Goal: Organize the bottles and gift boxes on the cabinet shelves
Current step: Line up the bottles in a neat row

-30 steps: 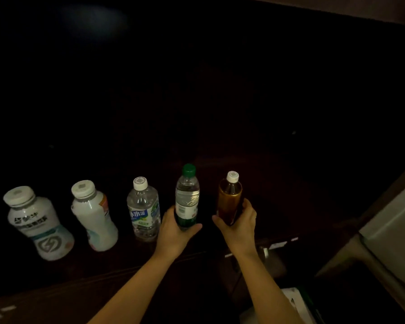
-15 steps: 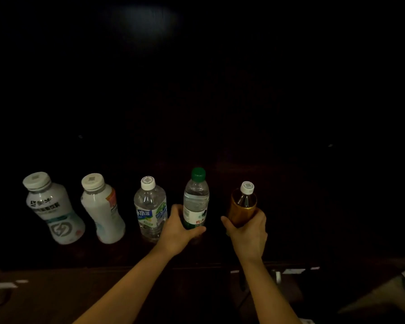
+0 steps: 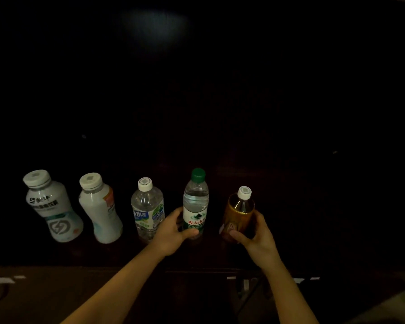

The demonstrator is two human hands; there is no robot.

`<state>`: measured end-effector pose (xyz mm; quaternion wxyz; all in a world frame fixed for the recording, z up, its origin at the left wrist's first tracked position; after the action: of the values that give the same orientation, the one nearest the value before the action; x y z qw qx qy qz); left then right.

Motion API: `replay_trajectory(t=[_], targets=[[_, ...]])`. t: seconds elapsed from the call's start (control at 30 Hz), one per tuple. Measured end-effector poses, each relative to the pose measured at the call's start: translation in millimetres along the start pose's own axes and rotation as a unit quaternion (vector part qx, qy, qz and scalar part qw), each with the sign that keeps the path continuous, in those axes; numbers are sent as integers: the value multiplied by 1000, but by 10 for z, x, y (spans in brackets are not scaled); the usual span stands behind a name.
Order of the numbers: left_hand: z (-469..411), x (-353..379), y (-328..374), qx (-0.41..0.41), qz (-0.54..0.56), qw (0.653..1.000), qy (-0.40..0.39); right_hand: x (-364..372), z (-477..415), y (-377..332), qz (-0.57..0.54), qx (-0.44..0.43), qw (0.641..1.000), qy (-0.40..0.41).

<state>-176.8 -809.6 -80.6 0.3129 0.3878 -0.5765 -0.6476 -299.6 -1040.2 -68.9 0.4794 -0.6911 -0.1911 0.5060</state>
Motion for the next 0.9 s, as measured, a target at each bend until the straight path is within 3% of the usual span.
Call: replay_trajectory(t=[0.5, 0.7, 0.9], targets=[[95, 123, 35, 2, -5, 998, -63, -67, 54, -2, 4, -33, 997, -69], [498, -107, 26, 22, -51, 998, 0, -146, 331, -64, -79, -12, 993, 93], [1088, -647, 92, 75, -90, 991, 57, -61, 691, -503, -62, -118, 972, 194]])
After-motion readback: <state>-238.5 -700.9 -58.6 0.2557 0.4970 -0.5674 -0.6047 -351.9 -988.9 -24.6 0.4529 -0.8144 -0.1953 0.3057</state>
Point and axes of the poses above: each hand's wrist, its own z-axis away from the middle knuckle, its own x-axis out of the palm, y = z × x, the point moved 4 cm from there along -z, towards the middle knuckle, and after that the axes turned 9 degrees about z, right-handed, at the moved point
